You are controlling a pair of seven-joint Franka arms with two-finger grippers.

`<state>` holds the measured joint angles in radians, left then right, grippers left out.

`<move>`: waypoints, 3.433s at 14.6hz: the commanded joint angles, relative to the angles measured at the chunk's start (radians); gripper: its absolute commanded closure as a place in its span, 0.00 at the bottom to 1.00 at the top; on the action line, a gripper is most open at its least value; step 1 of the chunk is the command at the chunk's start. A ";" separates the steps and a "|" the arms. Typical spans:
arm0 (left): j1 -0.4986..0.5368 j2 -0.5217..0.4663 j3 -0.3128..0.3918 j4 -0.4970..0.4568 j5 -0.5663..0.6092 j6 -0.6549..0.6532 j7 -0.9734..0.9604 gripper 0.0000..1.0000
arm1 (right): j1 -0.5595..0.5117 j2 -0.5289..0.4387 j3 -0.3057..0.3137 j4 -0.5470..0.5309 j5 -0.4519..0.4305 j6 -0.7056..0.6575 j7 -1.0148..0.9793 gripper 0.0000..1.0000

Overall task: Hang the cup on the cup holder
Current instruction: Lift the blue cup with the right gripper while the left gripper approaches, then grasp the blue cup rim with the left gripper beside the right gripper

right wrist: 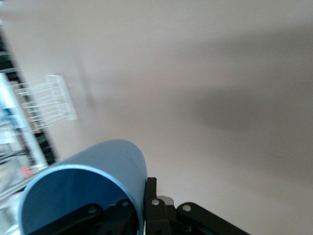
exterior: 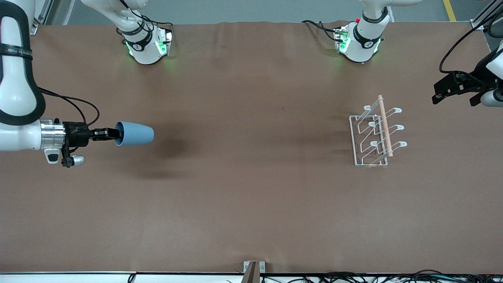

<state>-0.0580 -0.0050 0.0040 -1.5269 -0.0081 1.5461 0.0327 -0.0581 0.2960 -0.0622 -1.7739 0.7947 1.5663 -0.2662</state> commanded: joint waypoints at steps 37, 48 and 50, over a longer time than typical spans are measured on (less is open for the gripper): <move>-0.206 0.292 -0.507 0.011 -0.164 0.255 0.450 0.00 | 0.662 0.057 0.002 -0.090 0.814 0.310 0.157 0.99; -0.203 0.306 -0.507 -0.033 -0.151 0.304 0.460 0.08 | 0.667 0.055 0.002 -0.090 0.814 0.311 0.157 0.98; -0.206 0.313 -0.507 -0.038 -0.151 0.318 0.461 0.27 | 0.667 0.055 0.002 -0.090 0.814 0.311 0.157 0.98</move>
<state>-0.2593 0.3067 -0.5013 -1.5526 -0.1713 1.8363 0.4797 0.5960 0.3657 -0.0524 -1.8510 1.5753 1.8715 -0.0911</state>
